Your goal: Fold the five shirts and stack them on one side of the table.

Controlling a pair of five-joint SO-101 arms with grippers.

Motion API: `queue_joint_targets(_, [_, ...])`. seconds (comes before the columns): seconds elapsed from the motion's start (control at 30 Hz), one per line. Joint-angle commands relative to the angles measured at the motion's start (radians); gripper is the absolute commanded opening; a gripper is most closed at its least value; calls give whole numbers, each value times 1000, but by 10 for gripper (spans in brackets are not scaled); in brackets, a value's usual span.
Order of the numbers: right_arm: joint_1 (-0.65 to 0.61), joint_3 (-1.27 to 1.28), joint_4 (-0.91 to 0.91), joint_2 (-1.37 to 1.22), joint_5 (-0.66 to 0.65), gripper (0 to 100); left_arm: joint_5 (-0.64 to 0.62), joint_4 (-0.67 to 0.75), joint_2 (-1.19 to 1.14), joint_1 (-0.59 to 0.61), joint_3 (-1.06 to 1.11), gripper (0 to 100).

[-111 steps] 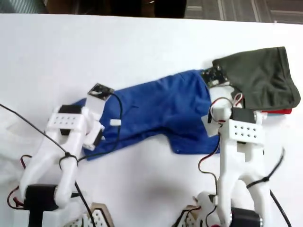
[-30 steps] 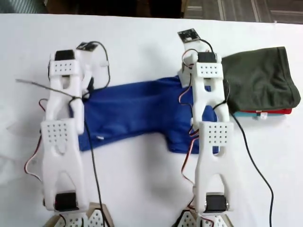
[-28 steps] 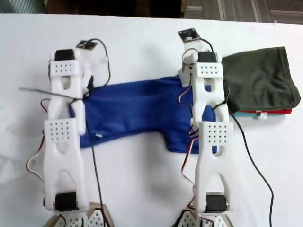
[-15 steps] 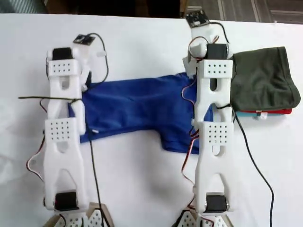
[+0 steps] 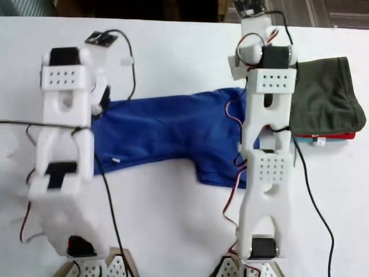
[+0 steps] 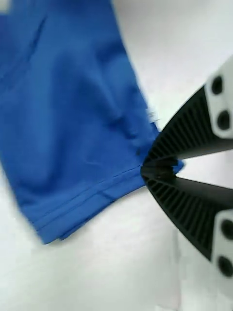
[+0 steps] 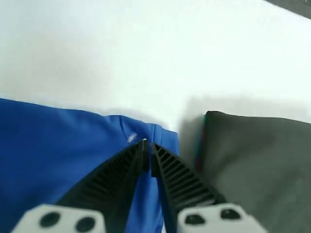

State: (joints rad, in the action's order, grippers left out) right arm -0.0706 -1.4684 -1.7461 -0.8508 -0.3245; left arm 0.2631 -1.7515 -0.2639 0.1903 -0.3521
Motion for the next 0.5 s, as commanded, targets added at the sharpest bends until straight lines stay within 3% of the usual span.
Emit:
queue_joint_targets(0.0, [1, 244, -27, 263, 6, 19, 2, 160, 272, -15, 337, 25])
queue_joint_targets(0.23, [4, 902, -22, 700, -2, 19, -8, 598, 477, -14, 869, 25])
queue_joint_targets(0.47, [2, 1306, -5, 1038, -35, 19, -43, 713, 440, -17, 1007, 25])
